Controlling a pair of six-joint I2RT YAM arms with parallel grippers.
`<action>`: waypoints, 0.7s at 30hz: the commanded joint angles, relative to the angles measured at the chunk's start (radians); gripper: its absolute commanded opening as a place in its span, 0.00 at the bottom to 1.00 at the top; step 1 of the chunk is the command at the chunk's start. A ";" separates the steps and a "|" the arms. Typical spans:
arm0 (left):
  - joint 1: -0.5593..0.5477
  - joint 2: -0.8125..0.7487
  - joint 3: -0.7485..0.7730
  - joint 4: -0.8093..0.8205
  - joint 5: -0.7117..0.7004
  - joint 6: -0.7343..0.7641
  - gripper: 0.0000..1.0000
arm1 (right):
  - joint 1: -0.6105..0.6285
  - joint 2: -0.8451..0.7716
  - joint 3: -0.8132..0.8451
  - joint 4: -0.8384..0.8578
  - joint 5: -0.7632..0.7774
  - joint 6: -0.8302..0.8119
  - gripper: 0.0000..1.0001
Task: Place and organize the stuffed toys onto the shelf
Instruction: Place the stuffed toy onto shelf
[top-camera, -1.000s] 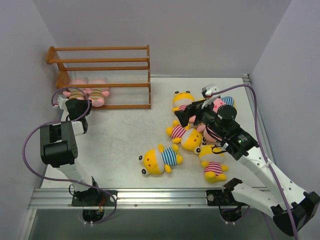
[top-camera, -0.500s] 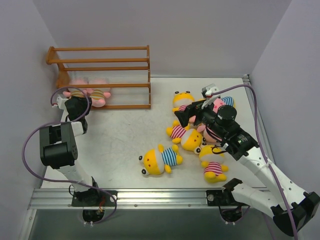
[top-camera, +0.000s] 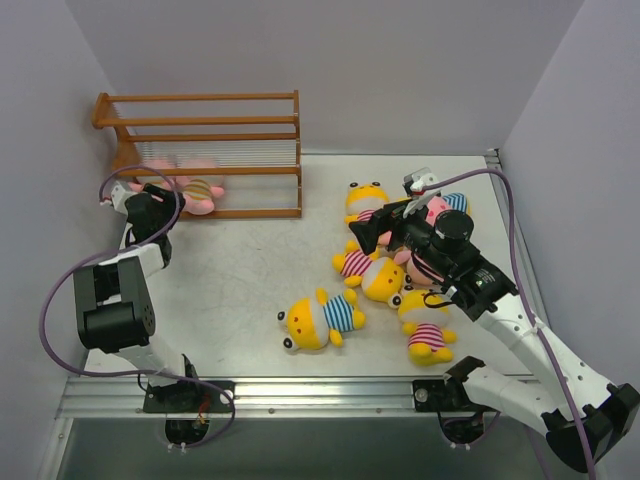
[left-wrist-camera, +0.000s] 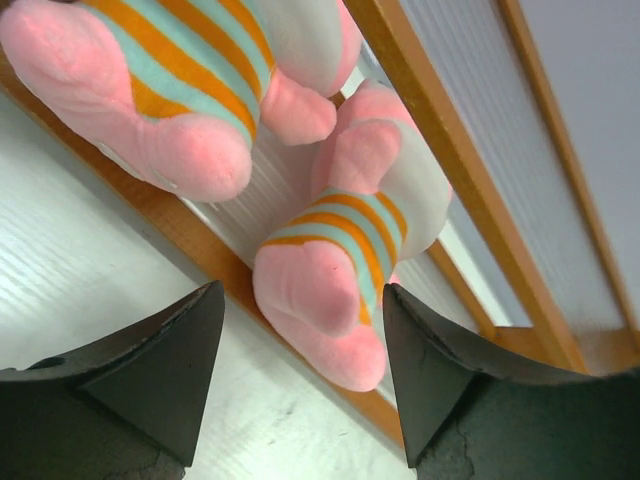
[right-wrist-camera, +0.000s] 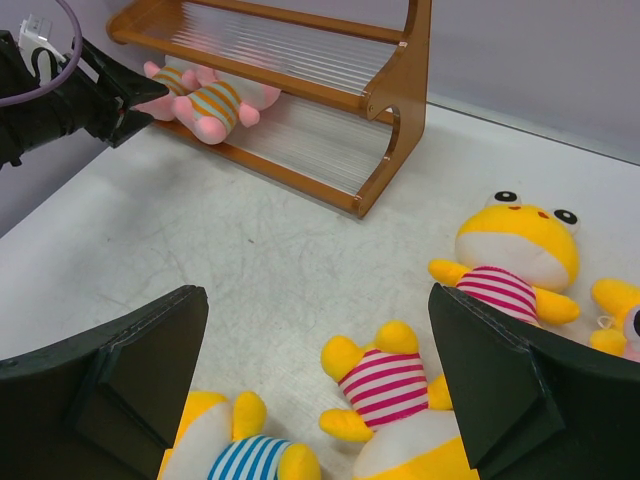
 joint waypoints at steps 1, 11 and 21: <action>-0.002 -0.059 0.062 -0.101 -0.009 0.207 0.73 | 0.006 -0.024 0.018 0.034 -0.005 -0.016 0.98; -0.050 -0.010 0.130 -0.102 0.013 0.557 0.74 | 0.006 -0.021 0.017 0.040 -0.011 -0.014 0.98; -0.104 0.048 0.197 -0.122 -0.015 0.724 0.69 | 0.007 -0.006 0.021 0.040 -0.014 -0.012 0.98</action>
